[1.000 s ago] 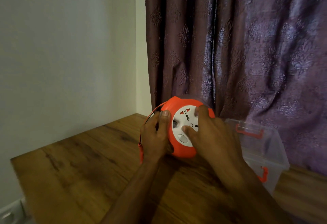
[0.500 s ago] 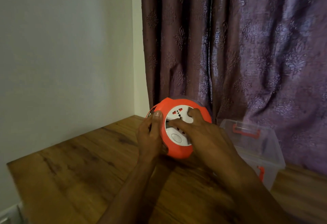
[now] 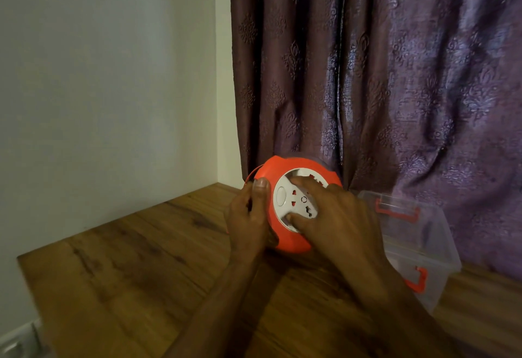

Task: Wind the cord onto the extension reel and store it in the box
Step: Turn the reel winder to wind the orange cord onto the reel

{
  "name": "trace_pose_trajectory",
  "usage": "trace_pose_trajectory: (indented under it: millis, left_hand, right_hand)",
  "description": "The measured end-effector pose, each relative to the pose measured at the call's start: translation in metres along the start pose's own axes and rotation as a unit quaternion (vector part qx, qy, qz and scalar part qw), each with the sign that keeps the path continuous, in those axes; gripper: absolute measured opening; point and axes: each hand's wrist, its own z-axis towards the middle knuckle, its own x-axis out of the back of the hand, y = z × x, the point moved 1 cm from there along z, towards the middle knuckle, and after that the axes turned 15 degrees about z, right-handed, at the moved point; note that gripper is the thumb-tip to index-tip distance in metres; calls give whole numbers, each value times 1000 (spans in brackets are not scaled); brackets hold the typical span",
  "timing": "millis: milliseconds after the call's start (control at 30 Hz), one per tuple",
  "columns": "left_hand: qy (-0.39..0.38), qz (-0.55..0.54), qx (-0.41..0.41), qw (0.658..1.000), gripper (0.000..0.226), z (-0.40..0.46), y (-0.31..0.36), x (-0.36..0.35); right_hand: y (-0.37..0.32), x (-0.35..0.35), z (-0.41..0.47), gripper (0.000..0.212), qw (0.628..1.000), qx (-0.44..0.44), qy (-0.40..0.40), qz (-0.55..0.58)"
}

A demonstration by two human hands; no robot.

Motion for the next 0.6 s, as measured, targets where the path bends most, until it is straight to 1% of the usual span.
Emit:
trace_pose_trajectory:
  millis: [167, 233, 333, 400, 467, 600]
  left_hand:
    - [-11, 13, -23, 1000, 21, -4, 4, -2]
    - [-12, 13, -34, 999, 23, -5, 6, -4]
    - [-12, 19, -51, 998, 23, -6, 5, -5]
    - [-6, 19, -60, 998, 23, -6, 5, -4]
    - [0, 19, -62, 998, 28, -6, 4, -5]
    - [12, 20, -60, 998, 28, -5, 4, -4]
  right_hand:
    - [2, 0, -1, 59, 990, -81, 64, 91]
    - [2, 0, -1, 56, 983, -114, 71, 123]
    - [3, 1, 1, 55, 971, -160, 68, 163]
    - [2, 2, 2, 56, 969, -167, 56, 173]
    - [1, 3, 2, 57, 972, -161, 36, 167]
    - [-6, 8, -2, 53, 987, -113, 34, 113]
